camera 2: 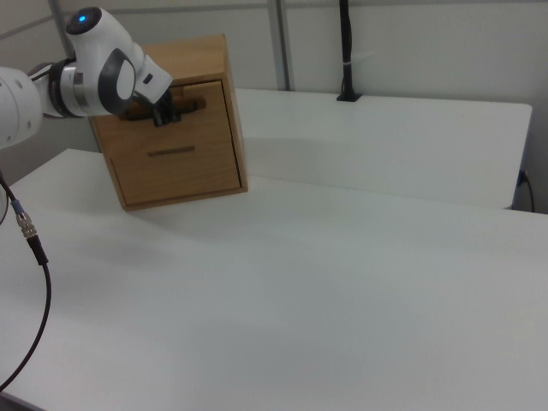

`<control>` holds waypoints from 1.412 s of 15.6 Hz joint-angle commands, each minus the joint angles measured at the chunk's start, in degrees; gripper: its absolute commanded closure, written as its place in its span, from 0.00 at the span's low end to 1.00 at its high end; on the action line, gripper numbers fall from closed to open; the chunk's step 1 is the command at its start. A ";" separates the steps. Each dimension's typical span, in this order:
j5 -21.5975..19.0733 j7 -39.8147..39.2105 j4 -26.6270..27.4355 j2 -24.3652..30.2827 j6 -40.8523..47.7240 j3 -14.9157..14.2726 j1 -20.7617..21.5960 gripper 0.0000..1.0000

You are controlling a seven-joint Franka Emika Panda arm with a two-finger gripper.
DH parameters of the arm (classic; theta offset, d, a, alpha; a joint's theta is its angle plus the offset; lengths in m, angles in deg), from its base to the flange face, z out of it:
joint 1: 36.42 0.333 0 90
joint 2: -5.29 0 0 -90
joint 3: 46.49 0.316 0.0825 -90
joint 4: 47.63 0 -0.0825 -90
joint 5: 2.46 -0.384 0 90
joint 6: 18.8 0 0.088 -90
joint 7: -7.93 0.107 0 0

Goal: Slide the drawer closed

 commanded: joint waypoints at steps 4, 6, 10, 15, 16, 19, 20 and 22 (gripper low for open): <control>0.07 -22.78 5.87 10.29 20.24 -0.15 -3.44 0.95; -0.29 -32.19 5.69 13.89 32.12 -0.06 -4.94 0.71; -0.29 -43.28 5.77 20.31 48.41 -0.24 -6.79 0.00; -0.03 -50.85 10.95 26.91 52.92 -0.50 -7.23 0.00; -0.11 -52.70 11.31 27.27 53.00 -0.76 -7.23 0.00; -0.03 -61.56 13.32 29.37 52.31 -1.55 -7.32 0.00; -0.03 -65.42 13.86 29.99 51.95 -2.25 -7.23 0.00; -0.03 -71.32 14.04 30.17 51.51 -2.87 -7.23 0.00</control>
